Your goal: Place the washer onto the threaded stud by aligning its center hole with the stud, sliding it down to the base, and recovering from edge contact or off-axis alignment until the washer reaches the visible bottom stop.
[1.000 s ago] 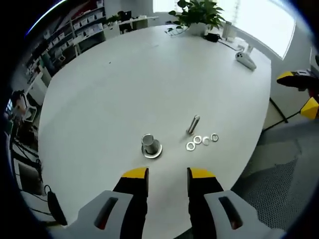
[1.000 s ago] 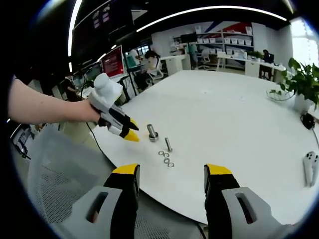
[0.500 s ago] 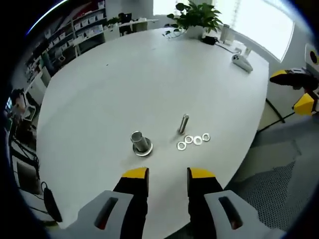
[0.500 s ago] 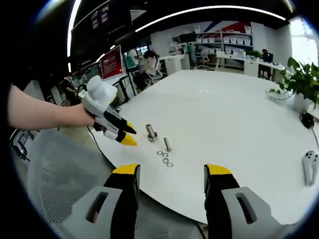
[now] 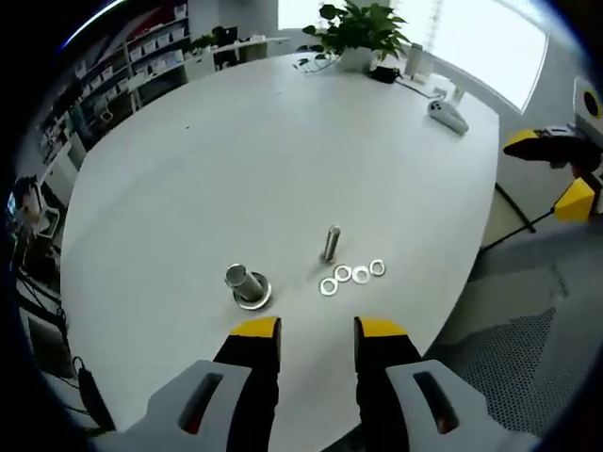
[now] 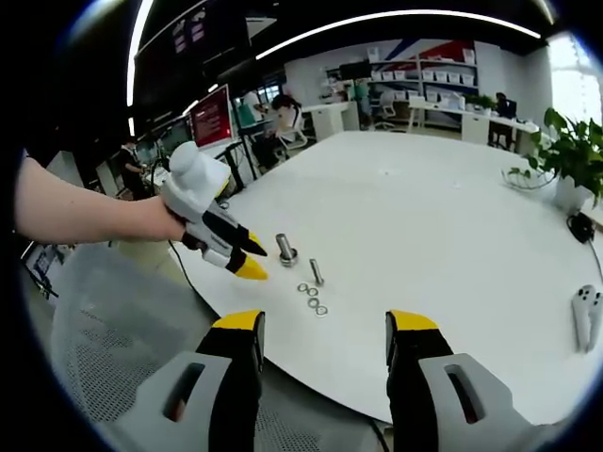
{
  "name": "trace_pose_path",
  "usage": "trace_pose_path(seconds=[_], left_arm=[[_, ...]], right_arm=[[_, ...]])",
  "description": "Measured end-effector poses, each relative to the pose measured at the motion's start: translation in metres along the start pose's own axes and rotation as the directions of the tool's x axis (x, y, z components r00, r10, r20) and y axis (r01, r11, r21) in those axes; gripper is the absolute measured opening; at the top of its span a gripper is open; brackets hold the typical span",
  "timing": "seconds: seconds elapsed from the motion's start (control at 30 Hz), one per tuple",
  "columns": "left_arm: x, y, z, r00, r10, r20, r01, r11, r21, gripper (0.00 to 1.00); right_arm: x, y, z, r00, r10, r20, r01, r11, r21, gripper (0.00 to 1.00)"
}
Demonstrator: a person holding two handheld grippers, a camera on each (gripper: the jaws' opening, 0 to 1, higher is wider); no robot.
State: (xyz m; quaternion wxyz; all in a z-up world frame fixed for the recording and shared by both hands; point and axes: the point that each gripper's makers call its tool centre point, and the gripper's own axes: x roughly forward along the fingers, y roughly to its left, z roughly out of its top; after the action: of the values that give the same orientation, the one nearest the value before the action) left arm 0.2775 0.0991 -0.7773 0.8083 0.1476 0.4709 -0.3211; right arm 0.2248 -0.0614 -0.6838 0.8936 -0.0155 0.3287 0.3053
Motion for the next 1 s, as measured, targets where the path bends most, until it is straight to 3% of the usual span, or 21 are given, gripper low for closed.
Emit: trace_pose_path(seconds=[0.5,0.77,1.0], left_arm=[[0.014,-0.005,0.009,1.0,-0.009,-0.025,0.01,1.0,0.024,0.29],[0.032,-0.018,0.005,0.996,-0.031,-0.089,0.038,0.996,0.078,0.29],[0.05,-0.016,0.005,0.989,-0.033,-0.143,0.053,0.989,0.141,0.28]], right_arm=[[-0.001,0.001,0.003,1.0,0.007,0.015,-0.006,1.0,-0.003,0.53],[-0.001,-0.001,0.004,1.0,0.003,0.027,-0.004,1.0,0.024,0.53],[-0.002,-0.003,0.004,1.0,-0.003,0.029,0.002,1.0,0.028,0.53]])
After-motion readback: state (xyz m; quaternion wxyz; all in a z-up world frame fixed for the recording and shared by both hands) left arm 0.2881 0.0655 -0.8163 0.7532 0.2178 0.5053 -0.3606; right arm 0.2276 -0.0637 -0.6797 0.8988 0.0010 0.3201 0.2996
